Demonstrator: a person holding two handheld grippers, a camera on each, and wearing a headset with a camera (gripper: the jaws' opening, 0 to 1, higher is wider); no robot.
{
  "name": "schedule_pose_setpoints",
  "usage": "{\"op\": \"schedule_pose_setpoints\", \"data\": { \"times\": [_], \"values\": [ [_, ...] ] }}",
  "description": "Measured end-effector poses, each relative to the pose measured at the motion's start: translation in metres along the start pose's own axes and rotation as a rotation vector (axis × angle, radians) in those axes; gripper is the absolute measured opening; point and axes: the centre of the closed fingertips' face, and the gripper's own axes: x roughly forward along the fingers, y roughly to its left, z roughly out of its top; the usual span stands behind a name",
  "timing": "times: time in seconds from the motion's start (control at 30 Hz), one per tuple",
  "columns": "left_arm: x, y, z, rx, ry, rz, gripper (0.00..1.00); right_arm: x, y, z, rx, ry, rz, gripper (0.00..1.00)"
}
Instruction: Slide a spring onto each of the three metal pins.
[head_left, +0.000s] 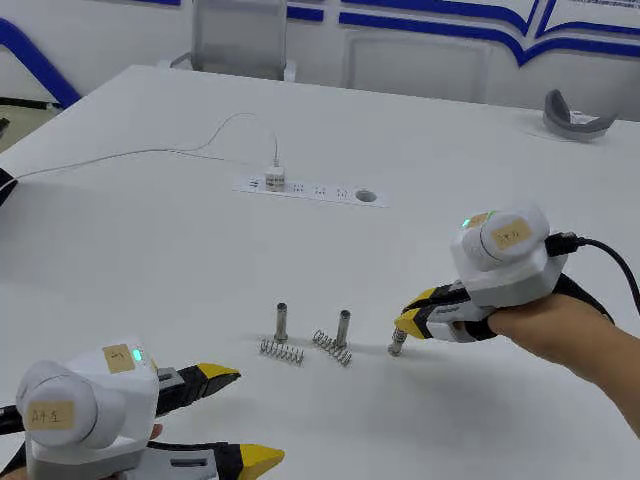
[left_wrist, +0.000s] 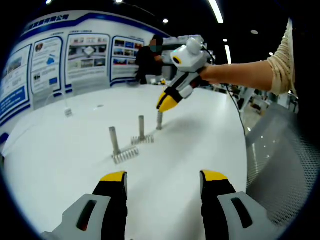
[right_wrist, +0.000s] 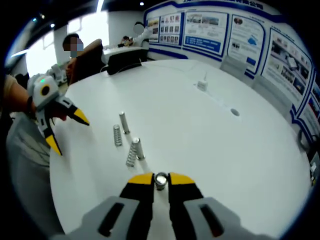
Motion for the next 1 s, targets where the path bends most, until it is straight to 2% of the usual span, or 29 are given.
{"op": "schedule_pose_setpoints", "data": {
  "times": [0.47,0.73,1.0],
  "values": [
    [-0.002,0.002,-0.001,-0.003,0.0,0.01,0.59,0.01,0.002,-0.012,0.023,0.028,0.008,0.12],
    [-0.002,0.002,-0.001,-0.002,0.0,0.008,0.6,0.01,0.003,-0.011,0.02,0.022,0.015,0.14],
    [-0.001,0.002,0.002,0.005,0.0,0.005,0.6,0.003,0.005,-0.005,0.002,0.005,0.001,0.16]
  ]
}}
